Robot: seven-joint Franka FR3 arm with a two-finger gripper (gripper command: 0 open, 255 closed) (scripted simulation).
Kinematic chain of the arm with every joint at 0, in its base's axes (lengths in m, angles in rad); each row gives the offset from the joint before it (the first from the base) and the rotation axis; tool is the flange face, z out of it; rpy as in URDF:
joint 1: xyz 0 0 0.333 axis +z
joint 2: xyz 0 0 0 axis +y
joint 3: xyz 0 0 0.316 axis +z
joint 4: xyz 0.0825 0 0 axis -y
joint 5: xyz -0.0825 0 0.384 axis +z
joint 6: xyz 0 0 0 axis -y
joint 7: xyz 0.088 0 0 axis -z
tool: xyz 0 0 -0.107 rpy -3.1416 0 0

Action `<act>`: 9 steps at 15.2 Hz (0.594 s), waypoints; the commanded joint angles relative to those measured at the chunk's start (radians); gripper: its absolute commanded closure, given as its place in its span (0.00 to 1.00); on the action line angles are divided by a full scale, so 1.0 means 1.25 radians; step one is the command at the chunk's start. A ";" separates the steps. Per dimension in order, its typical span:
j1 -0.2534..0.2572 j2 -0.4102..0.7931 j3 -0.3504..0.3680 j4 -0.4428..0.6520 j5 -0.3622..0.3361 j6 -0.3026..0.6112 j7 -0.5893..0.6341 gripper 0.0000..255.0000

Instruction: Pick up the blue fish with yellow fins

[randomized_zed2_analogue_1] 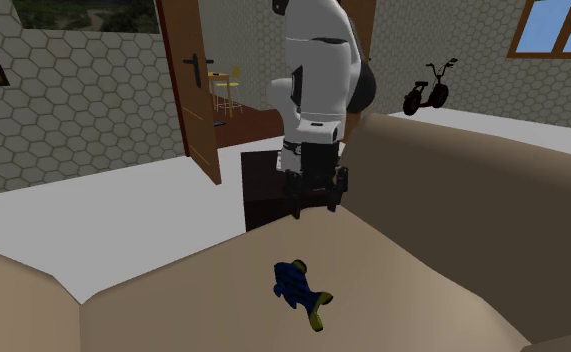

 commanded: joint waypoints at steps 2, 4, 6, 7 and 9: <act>-0.009 0.100 0.001 0.072 -0.004 0.035 -0.035 0.00; -0.014 0.163 0.003 0.122 -0.010 0.052 -0.054 0.00; -0.020 0.226 0.005 0.177 -0.016 0.065 -0.072 0.00; -0.022 0.257 0.006 0.206 -0.019 0.070 -0.080 0.00; -0.028 0.320 0.008 0.267 -0.027 0.077 -0.096 0.00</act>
